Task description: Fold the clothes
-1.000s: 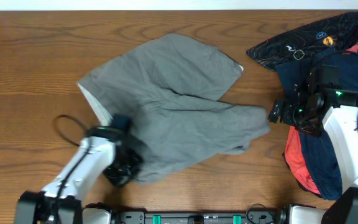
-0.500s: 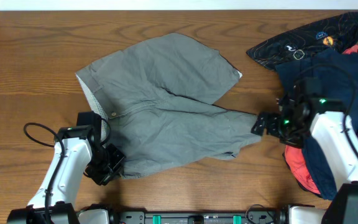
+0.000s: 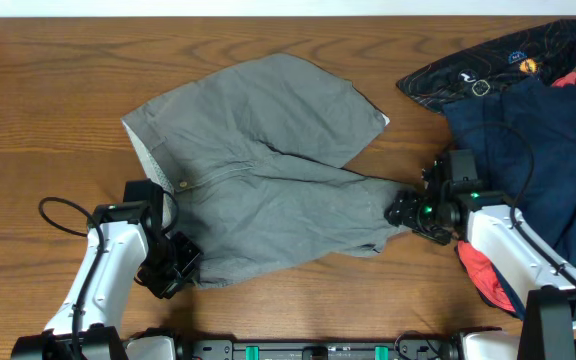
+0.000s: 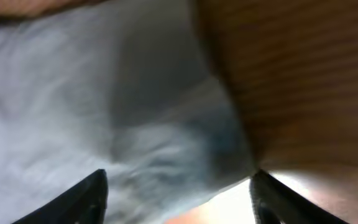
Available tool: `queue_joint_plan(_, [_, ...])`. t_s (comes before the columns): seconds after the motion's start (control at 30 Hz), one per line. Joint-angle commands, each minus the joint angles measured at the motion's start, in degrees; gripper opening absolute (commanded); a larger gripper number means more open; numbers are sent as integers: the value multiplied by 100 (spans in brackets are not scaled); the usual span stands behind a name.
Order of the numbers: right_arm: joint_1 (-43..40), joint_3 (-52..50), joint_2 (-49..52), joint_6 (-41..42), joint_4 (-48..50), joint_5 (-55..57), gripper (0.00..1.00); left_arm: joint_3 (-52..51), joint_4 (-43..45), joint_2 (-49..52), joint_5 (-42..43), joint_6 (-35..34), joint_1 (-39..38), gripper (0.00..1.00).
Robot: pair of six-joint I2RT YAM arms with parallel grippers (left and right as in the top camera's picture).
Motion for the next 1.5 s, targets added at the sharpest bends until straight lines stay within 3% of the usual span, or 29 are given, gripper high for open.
queue_joint_plan(0.0, [83, -140, 17, 612, 155, 553, 60, 46, -76, -33, -13, 142, 39, 6])
queue_joint_plan(0.2, [83, -173, 20, 623, 505, 575, 28, 46, -83, -33, -13, 142, 39, 6])
queue_joint_plan(0.3, [83, -173, 20, 621, 468, 575, 1, 46, -81, -33, -13, 210, 39, 6])
queue_joint_plan(0.53, [-24, 125, -282, 291, -50, 566, 1, 361, -424, -127, -9, 527, 39, 6])
queue_joint_plan(0.83, [-1235, 2686, -1672, -782, -2258, 704, 1, 2107, -2312, -1073, -11, 1191, 39, 6])
queue_joint_plan(1.0, [-1375, 3759, -1816, -1333, -2761, 702, 1, 2627, -2815, -1768, -9, 1172, 39, 6])
queue_joint_plan(1.23, [-1174, 3928, -1517, -1534, -2116, 612, 1, 2629, -2332, -2396, -35, 835, 44, 6])
queue_joint_plan(1.47, [-461, 3928, -520, -1550, -765, 612, 1, 2616, -1237, -1978, -682, 79, 44, 6])
